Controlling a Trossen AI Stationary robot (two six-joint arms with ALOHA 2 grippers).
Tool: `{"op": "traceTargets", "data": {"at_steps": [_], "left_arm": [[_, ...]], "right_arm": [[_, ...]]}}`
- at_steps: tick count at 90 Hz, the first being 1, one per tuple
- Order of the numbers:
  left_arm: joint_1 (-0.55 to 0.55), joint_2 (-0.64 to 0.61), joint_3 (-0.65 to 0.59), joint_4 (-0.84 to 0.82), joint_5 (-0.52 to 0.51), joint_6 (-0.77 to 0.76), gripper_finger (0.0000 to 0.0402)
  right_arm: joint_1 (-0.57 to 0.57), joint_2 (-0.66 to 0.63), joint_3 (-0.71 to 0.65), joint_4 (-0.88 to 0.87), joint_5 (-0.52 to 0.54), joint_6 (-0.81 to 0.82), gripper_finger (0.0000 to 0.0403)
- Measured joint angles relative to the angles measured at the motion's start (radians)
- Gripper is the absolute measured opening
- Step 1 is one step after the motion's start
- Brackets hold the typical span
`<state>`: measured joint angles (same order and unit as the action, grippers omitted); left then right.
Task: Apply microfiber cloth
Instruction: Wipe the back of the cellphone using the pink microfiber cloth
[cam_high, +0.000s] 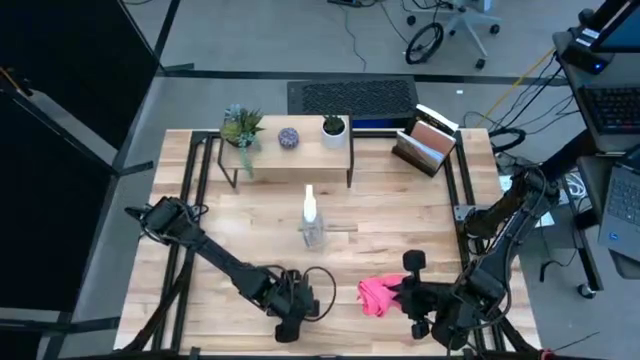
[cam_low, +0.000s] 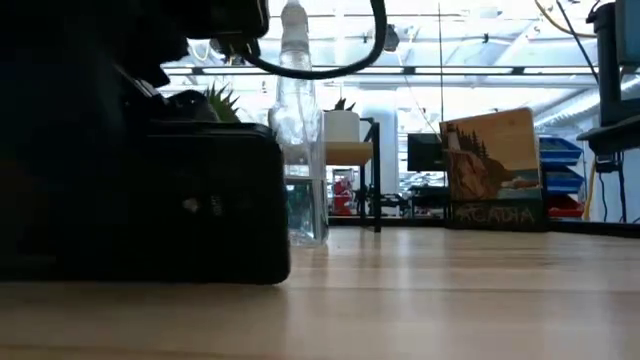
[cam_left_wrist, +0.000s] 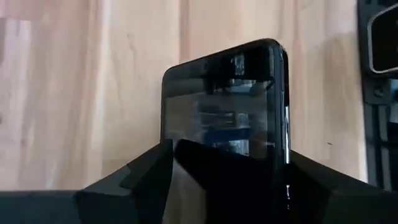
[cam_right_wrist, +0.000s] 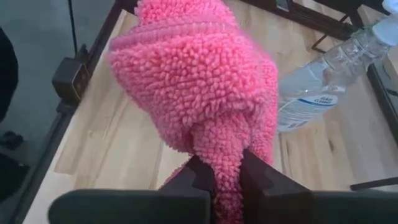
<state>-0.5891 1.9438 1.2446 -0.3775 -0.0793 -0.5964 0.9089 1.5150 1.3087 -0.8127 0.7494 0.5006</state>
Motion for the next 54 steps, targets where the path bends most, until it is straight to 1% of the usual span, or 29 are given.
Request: {"op": "traceTargets", "data": {"at_steps": [21,35,45,54], "left_arm": [[0.015,0.000,-0.002,0.003,-0.028,-0.001,0.0225],[0.036,0.000,-0.002,0.032,0.043,-0.026,0.0225],[0.057,0.000,-0.002,0.022,0.041,-0.023,0.0225],[0.061,0.000,0.005,-0.011,0.016,-0.022,0.0225]], "right_arm": [[0.000,0.000,0.000,0.000,0.000,0.002,0.0009],[0.000,0.000,0.000,0.000,0.000,0.001,0.0009],[0.000,0.000,0.000,0.000,0.000,0.001,0.0009],[0.000,0.000,0.000,0.000,0.000,0.001,0.0009]]}}
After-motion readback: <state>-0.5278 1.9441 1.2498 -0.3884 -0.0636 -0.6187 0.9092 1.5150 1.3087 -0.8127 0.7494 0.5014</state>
